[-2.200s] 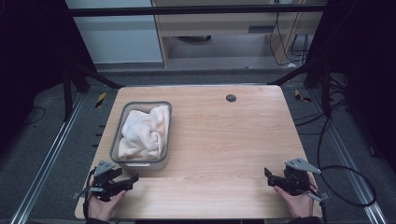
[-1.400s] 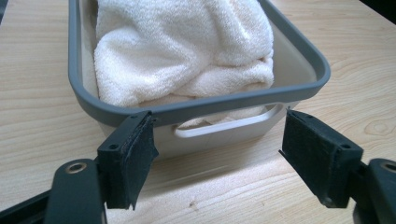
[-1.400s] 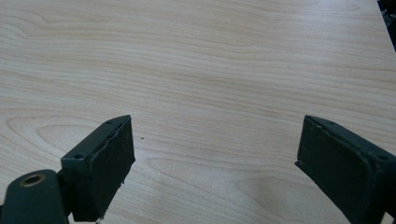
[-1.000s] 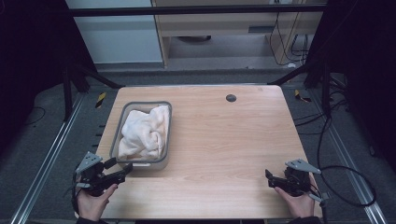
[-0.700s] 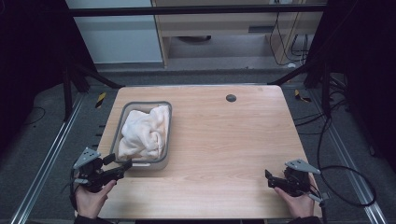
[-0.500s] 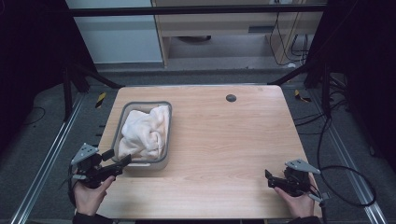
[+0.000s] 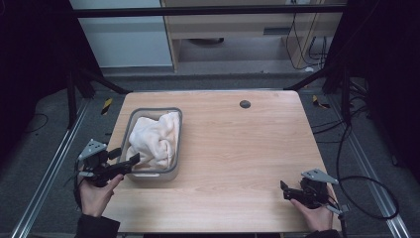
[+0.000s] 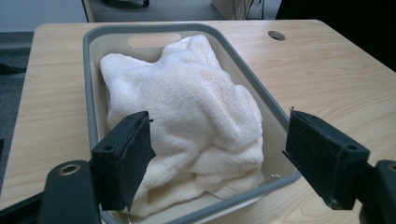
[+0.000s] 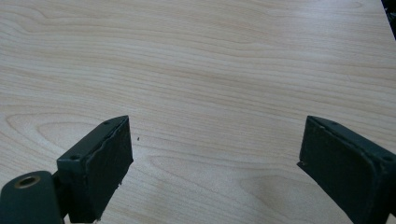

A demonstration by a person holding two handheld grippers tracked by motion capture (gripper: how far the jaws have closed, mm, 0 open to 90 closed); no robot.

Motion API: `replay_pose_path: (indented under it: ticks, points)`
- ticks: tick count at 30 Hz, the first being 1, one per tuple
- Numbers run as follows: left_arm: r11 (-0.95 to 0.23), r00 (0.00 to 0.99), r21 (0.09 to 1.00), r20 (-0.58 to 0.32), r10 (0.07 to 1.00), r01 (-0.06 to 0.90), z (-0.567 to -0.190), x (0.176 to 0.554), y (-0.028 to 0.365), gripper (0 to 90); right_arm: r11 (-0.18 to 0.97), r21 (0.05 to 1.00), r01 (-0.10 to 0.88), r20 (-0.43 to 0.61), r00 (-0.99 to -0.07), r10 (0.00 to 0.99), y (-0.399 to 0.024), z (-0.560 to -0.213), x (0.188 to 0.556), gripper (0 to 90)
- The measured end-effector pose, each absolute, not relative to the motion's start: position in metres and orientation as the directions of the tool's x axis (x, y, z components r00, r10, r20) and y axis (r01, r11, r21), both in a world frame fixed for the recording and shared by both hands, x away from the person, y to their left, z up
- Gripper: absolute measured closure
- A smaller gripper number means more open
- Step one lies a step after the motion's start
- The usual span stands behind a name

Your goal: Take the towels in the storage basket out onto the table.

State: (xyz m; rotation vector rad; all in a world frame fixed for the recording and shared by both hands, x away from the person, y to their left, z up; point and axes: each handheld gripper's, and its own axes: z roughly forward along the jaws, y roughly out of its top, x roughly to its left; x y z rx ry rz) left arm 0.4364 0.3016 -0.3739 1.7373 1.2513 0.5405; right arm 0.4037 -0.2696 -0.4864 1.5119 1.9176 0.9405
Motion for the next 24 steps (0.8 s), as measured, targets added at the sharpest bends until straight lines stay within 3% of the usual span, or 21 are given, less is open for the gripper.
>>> replay_pose_path:
  ticks: [15,24]
  points:
    - [-0.125,0.393,0.839,-0.112,0.913,0.529,-0.357,0.466,0.296,20.0,0.13,0.78,0.612,0.025,-0.237,0.971,-0.271,-0.487,0.404,9.1]
    - [-0.117,0.388,0.821,-0.134,0.912,0.559,-0.355,0.485,0.294,18.2,0.127,0.778,0.615,0.029,-0.237,0.971,-0.272,-0.487,0.405,8.9]
